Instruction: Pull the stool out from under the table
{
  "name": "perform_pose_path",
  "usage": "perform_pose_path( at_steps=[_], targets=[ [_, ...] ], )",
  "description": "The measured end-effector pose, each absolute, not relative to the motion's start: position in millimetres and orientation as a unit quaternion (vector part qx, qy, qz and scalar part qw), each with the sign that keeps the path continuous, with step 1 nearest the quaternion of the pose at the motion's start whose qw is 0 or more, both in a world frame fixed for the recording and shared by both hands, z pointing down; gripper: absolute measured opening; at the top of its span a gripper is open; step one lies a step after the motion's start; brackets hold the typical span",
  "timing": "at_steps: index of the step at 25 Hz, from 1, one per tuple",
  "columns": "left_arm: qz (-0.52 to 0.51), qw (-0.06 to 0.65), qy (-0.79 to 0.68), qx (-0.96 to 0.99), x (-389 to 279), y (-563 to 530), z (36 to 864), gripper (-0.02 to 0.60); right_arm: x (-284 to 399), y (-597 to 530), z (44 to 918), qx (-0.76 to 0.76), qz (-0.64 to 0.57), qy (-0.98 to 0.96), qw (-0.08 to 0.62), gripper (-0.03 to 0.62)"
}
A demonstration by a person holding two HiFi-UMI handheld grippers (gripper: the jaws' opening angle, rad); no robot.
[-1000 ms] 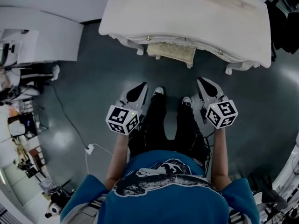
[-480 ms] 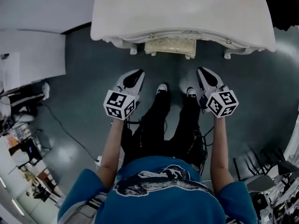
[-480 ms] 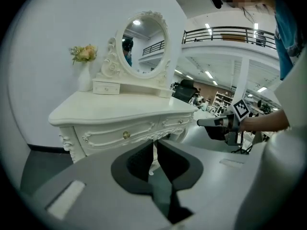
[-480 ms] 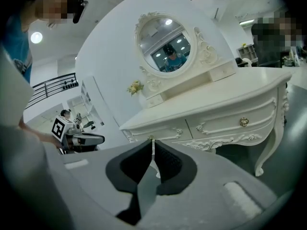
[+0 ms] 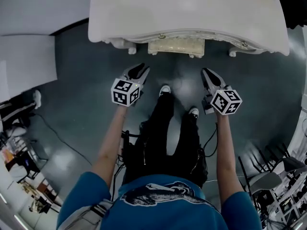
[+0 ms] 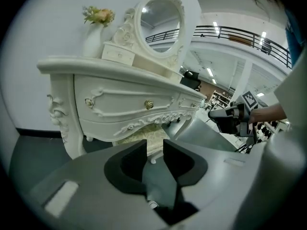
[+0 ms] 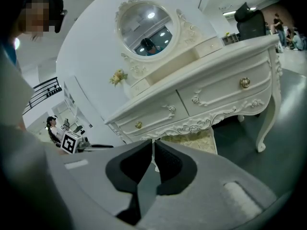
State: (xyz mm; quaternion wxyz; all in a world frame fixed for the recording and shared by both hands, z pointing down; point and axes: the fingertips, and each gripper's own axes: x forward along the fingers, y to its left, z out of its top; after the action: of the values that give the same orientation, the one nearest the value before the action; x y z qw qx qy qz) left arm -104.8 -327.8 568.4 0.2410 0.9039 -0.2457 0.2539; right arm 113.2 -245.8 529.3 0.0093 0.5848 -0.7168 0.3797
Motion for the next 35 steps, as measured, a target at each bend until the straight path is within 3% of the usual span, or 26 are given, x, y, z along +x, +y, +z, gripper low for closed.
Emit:
perform_pose_path(
  at_steps=[8, 17, 20, 24, 28, 35],
  targets=[
    [0.271, 0.295, -0.248, 0.882, -97, -357, 646, 0.163, 159, -281, 600, 0.624, 0.436, -0.646, -0.049, 0.023],
    [0.304, 0.332, -0.243, 0.859, -92, -371, 738, 0.229, 195, -277, 716, 0.625, 0.46, -0.631, -0.024, 0.13],
    [0.302, 0.358, -0.245, 0.849, -93, -377, 763, 0.285, 208, -276, 748, 0.627, 0.47, -0.62, -0.036, 0.168],
    [0.262, 0.437, -0.255, 0.822, -90, -383, 796, 0.407, 217, -275, 777, 0.627, 0.485, -0.604, -0.08, 0.235],
    [0.209, 0.475, -0.284, 0.806, -84, -404, 812, 0.422, 219, -280, 793, 0.621, 0.493, -0.6, -0.105, 0.314],
    [0.159, 0.504, -0.262, 0.807, -64, -428, 814, 0.479, 231, -308, 796, 0.624, 0.478, -0.602, -0.141, 0.331]
  ],
)
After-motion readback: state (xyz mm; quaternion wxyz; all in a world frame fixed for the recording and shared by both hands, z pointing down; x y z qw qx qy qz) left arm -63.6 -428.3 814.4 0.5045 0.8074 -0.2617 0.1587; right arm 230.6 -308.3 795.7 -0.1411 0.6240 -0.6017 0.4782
